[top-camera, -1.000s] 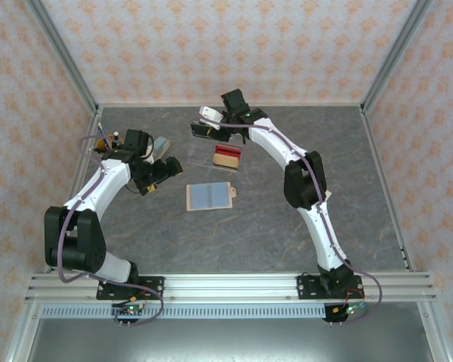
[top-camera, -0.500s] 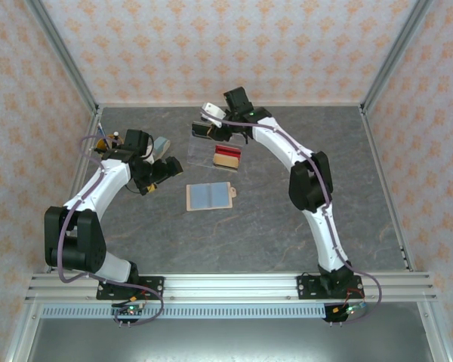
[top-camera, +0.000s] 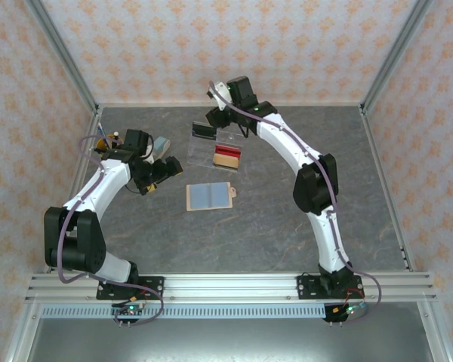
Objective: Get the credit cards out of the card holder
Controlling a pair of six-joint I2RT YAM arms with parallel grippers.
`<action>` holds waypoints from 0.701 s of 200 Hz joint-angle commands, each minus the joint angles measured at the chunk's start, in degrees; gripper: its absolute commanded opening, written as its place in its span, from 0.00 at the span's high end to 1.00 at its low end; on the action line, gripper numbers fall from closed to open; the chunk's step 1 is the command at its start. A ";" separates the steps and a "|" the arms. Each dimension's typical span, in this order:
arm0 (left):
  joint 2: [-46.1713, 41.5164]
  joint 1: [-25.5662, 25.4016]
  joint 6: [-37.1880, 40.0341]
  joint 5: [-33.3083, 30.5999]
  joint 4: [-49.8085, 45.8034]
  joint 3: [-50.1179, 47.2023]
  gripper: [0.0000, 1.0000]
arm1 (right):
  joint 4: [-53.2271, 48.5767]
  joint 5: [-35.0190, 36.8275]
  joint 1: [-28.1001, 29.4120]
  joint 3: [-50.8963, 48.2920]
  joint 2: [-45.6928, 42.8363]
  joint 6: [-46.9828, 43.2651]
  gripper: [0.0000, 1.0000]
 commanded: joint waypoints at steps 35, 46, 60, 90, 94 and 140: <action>-1.97 0.14 -0.33 -0.66 1.60 -1.04 0.00 | -7.33 4.16 0.31 1.01 -1.99 20.15 0.57; -1.80 -0.20 -0.37 -0.09 2.49 -1.69 0.02 | -5.70 3.93 0.87 -4.91 -5.53 22.58 0.56; -1.45 -0.96 -2.36 0.83 3.80 -2.56 0.05 | -3.63 4.15 1.95 -13.77 -10.33 25.74 0.56; 0.03 -3.94 -3.47 1.12 6.10 -3.86 0.13 | 0.96 3.01 4.92 -31.07 -19.37 34.73 0.56; 0.25 -4.41 -3.65 1.13 6.47 -4.05 0.14 | 1.46 3.02 5.40 -32.98 -20.28 35.86 0.56; 3.92 -8.94 -5.18 0.08 9.37 -4.76 0.37 | 2.46 2.79 12.06 -45.95 -24.84 46.56 0.58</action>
